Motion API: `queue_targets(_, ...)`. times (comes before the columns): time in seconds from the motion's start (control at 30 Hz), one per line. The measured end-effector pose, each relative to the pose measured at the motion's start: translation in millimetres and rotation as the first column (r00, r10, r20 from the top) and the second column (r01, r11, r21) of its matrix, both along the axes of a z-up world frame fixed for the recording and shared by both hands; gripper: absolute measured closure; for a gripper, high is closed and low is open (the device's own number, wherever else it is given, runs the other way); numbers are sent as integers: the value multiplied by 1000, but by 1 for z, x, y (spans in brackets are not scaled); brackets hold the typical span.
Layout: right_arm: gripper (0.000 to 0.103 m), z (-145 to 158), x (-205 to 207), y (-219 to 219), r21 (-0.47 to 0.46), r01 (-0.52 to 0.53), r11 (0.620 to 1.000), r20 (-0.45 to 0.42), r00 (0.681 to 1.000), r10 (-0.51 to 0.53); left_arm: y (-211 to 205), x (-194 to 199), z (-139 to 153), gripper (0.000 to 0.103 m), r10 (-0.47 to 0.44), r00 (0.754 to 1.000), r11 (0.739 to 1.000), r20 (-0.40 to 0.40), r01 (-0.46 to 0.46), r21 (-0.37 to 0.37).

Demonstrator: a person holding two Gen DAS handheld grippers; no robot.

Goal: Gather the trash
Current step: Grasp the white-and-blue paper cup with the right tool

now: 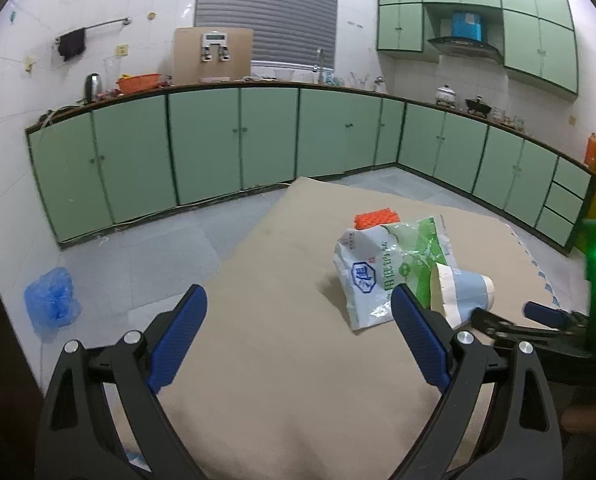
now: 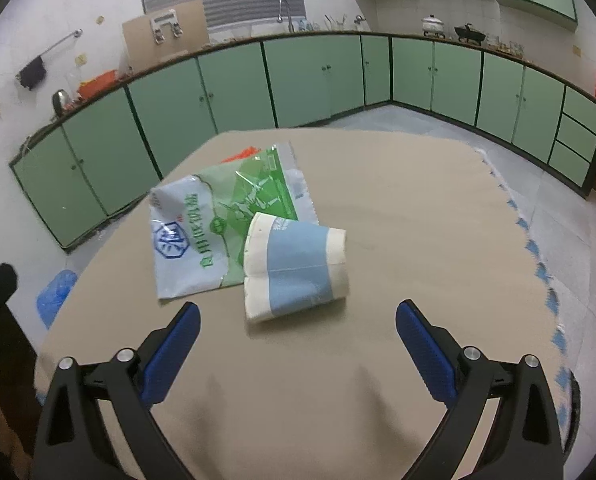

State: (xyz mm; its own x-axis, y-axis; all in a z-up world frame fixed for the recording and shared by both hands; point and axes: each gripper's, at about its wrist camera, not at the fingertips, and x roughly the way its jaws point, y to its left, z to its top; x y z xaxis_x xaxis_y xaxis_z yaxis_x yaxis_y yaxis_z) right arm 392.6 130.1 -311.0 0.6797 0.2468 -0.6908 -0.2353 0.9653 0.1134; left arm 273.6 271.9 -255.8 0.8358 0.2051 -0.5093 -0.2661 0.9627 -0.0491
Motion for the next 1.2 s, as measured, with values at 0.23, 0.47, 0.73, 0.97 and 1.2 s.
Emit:
queue_targets(0.23,6,-11,18,7,-46,47,998,-15,999,-48,5,42,-27,13,-65,996,998,-57,66,2)
queue_targets(0.47,6,-19,29,11,-71,59,996,-40,997,-62,15,59,-38,13,-68,993,998,-91,68,-6)
queue_targets(0.73,30,-26,39,11,-56,50,997,-94,994,-56,20,70,-45,13,-82,989,996,-125,79,-27)
queue_targets(0.97,31,-16,29,-17,1,69,998,-79,994,-69,14,76,-46,13,-115,984,993,-138,110,-44)
queue_targets(1.2,31,1,16,-54,29,98,995,-35,995,-97,-2,97,-52,13,-145,977,989,-156,139,-50)
